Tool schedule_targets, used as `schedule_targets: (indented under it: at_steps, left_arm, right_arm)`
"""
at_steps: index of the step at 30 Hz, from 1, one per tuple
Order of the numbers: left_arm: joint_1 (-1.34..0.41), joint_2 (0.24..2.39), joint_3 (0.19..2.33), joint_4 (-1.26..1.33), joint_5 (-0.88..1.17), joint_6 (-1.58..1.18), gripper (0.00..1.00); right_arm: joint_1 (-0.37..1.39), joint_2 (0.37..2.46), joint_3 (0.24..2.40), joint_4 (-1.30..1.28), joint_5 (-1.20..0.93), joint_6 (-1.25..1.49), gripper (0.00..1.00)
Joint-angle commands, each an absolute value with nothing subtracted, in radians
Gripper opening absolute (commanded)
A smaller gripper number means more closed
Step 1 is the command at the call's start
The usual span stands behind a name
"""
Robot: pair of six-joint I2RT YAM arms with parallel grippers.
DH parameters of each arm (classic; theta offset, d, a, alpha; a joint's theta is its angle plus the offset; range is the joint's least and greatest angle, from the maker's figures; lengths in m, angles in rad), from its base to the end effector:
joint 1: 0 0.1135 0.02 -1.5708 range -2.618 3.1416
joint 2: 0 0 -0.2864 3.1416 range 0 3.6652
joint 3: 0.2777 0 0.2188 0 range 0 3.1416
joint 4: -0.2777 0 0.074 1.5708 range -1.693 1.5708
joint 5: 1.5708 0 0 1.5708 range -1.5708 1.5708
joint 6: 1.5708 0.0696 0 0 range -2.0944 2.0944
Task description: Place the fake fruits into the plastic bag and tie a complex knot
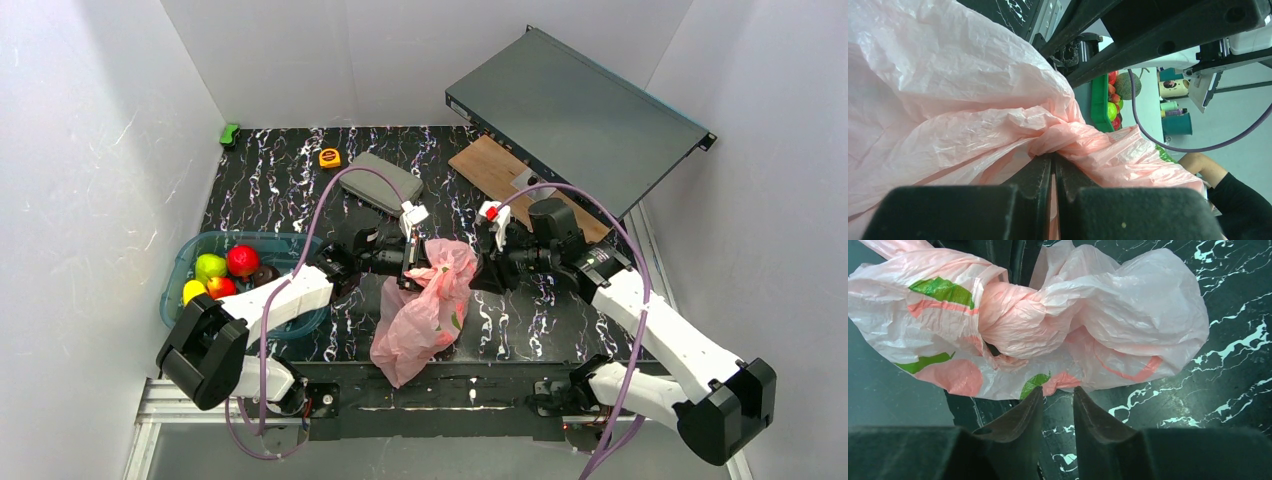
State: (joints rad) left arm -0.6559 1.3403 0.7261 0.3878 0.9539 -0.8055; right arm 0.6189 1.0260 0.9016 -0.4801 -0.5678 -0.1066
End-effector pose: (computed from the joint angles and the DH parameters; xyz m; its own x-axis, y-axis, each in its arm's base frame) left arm 0.1813 -0.2111 0.2944 -0.8320 0.1138 -0.5430 0.5525 0.0805 -0.8296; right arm 0.1387 0.1448 0.3164 -0.3699 -0.3736 -0.8506 -0.8939 0.3925 0.2164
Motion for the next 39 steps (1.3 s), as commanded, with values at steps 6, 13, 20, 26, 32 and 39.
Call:
schedule_targets:
  at_steps: [6,13,20,26,32,39]
  left_arm:
    - [-0.653,1.344,0.742,0.377,0.972,-0.787,0.00]
    - [-0.653,1.357,0.774,0.366,0.975,-0.789,0.00]
    - [-0.657,1.367,0.770,0.439,0.998,-0.856,0.00]
    - [-0.689,1.386,0.768,0.466,1.009,-0.871,0.00]
    - [-0.722,1.406,0.731,0.489,1.015,-0.889,0.00]
    - [-0.739,1.442,0.736,0.500,1.014,-0.908,0.00]
  right_arm:
    - [0.615,1.084,0.943,-0.368,-0.655,-0.036,0.37]
    - [0.698,1.119,0.930,-0.332,-0.637,-0.016,0.54]
    - [0.740,1.193,0.959,-0.290,-0.641,0.057,0.60]
    - [0.753,1.257,1.025,-0.225,-0.666,0.104,0.67]
    - [0.767,1.294,1.077,-0.182,-0.662,0.120,0.67]
    - [0.818,1.328,1.067,-0.069,-0.626,0.153,0.67]
